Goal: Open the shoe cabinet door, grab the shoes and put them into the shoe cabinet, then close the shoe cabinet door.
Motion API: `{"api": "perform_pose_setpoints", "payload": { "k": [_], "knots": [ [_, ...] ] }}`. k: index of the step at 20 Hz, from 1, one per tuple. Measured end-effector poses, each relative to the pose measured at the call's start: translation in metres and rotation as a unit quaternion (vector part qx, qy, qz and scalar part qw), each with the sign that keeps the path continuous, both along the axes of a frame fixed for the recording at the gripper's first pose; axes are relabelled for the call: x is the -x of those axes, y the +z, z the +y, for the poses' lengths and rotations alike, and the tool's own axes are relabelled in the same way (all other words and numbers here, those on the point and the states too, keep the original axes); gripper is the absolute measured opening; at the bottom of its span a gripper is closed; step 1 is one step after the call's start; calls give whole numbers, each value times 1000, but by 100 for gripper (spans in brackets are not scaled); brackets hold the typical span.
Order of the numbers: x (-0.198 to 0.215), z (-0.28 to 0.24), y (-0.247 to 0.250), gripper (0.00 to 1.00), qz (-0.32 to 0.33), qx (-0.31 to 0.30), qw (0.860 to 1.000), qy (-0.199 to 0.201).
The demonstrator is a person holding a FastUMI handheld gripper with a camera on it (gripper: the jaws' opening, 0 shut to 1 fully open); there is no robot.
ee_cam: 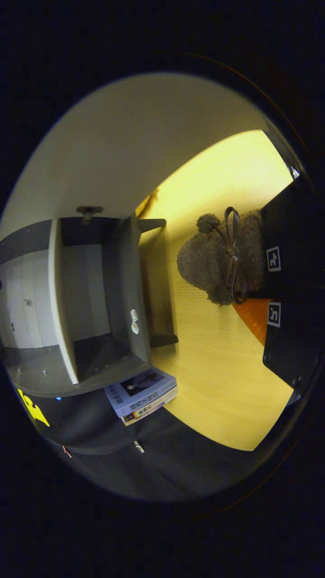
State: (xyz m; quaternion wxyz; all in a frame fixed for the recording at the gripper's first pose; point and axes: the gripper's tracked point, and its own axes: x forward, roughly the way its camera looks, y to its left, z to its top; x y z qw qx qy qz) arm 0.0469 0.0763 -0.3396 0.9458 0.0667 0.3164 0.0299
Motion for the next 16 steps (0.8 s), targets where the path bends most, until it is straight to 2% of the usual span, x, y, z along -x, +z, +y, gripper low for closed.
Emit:
{"api": "perform_pose_setpoints", "payload": {
  "k": [5, 8, 11, 16],
  "knots": [
    [-5, -3, 93, 10, -17, -9, 1000, 1],
    [-23, 3, 152, 10, -39, -12, 999, 11],
    [-57, 15, 202, 10, -47, -23, 998, 24],
    [-150, 17, 265, 10, -86, 0, 996, 25]
  ]
}}
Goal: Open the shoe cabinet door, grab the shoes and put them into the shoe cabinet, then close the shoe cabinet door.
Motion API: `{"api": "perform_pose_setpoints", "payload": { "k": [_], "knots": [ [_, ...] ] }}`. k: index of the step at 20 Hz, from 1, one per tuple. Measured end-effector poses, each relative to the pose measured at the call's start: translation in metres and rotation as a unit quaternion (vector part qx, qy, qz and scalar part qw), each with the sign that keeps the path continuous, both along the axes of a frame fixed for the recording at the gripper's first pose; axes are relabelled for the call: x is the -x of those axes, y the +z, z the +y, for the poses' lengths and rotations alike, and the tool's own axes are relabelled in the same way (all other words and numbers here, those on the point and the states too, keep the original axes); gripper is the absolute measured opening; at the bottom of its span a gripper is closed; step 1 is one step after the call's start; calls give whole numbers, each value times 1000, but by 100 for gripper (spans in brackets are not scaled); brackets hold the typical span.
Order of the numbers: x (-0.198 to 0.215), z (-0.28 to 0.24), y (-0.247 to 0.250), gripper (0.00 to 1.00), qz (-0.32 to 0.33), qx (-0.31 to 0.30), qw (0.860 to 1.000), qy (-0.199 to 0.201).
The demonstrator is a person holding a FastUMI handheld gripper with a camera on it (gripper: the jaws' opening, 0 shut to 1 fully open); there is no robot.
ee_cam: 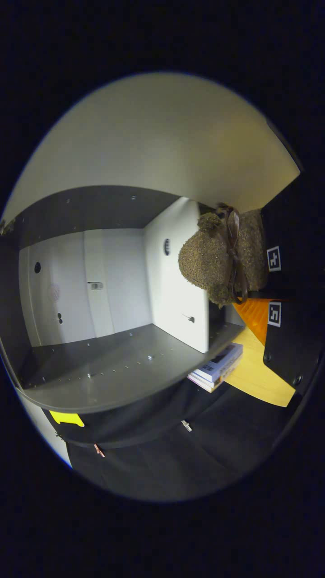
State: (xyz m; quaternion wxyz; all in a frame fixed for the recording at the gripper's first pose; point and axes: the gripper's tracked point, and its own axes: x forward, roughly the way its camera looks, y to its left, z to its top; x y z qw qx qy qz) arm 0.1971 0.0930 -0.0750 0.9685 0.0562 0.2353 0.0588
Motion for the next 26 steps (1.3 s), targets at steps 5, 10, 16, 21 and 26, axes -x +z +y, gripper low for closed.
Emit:
{"api": "perform_pose_setpoints", "payload": {
  "k": [5, 10, 16, 21, 26],
  "knots": [
    [-88, 10, 14, 10, 6, -4, 1000, -15],
    [-166, 22, 3, 10, 7, -3, 1000, -20],
    [-230, 27, -17, 10, 10, -2, 999, -48],
    [-247, 36, -45, 10, 42, 5, 998, -43],
    [-243, 38, -55, 15, 46, 30, 998, -36]
  ]
}}
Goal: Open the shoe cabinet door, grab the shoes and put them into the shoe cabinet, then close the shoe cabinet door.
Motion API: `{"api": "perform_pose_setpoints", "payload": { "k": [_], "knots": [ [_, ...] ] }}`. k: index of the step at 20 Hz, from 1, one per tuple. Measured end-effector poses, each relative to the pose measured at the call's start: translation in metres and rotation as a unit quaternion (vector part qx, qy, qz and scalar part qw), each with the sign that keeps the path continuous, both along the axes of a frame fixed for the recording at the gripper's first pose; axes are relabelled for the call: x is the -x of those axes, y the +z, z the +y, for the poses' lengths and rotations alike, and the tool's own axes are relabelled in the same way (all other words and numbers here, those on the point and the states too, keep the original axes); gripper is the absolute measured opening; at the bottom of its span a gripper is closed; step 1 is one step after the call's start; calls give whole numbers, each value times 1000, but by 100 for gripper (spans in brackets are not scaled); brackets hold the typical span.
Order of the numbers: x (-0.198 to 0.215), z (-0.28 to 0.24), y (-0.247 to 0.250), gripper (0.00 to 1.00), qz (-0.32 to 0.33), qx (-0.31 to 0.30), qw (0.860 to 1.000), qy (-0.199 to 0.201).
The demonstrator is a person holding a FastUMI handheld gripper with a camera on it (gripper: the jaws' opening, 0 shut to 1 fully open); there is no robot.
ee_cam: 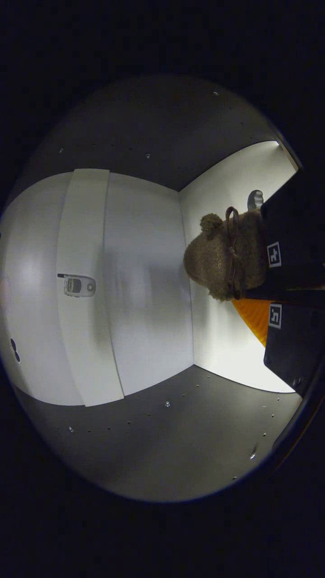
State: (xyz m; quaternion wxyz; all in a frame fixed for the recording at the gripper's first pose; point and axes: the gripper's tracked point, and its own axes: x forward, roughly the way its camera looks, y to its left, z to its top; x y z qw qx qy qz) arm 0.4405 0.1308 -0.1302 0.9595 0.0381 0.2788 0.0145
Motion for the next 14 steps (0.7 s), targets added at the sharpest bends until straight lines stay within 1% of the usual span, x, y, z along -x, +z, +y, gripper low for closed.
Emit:
{"api": "perform_pose_setpoints", "payload": {
  "k": [1, 2, 3, 4, 8, 10, 11, 14],
  "knots": [
    [4, 1, 1, 17, 1, 1, 1000, 4],
    [8, 3, 3, 17, -1, -1, 1000, 9],
    [12, 5, 7, 29, -6, -4, 1000, 11],
    [18, 6, 10, 34, -8, -9, 1000, 14],
    [49, 9, 26, 86, -25, -16, 999, 30],
    [64, 4, 41, 98, -47, -15, 998, 31],
    [73, 5, 50, 99, -62, -26, 997, 35],
    [102, -3, 76, 98, -113, -48, 992, 32]
  ]
}}
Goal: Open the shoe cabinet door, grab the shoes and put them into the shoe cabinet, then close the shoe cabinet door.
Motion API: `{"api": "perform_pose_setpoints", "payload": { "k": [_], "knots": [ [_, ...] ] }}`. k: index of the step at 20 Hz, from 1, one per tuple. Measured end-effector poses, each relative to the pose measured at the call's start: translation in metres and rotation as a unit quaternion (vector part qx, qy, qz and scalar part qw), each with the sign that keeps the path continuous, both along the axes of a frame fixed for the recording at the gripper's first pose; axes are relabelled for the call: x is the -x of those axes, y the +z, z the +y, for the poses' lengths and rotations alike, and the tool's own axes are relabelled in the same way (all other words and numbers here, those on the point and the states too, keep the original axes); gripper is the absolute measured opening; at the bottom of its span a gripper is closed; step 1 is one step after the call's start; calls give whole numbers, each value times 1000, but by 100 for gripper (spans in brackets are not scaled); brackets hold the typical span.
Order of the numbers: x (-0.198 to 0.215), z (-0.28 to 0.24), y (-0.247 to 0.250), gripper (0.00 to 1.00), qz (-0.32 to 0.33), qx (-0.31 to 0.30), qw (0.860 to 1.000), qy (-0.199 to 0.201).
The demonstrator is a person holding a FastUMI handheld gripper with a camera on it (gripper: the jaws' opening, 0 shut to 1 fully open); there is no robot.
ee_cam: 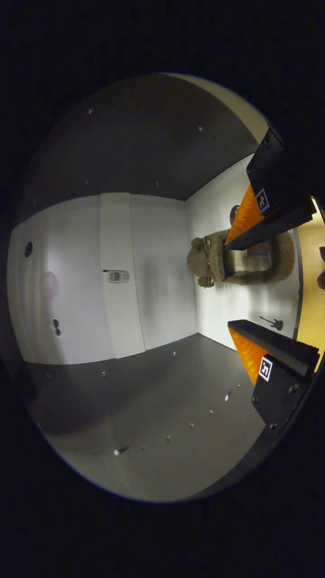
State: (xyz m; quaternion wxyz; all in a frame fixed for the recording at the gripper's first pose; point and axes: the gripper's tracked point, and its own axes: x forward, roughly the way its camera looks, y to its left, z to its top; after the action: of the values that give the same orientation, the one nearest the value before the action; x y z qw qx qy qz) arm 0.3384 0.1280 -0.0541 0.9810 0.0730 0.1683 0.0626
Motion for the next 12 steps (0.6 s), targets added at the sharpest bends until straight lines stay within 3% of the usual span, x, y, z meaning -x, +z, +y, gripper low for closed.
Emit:
{"api": "perform_pose_setpoints", "payload": {
  "k": [3, 12],
  "knots": [
    [47, -13, 28, 98, -69, 5, 998, 5],
    [251, -53, 78, 98, -149, 10, 989, -15]
  ]
}}
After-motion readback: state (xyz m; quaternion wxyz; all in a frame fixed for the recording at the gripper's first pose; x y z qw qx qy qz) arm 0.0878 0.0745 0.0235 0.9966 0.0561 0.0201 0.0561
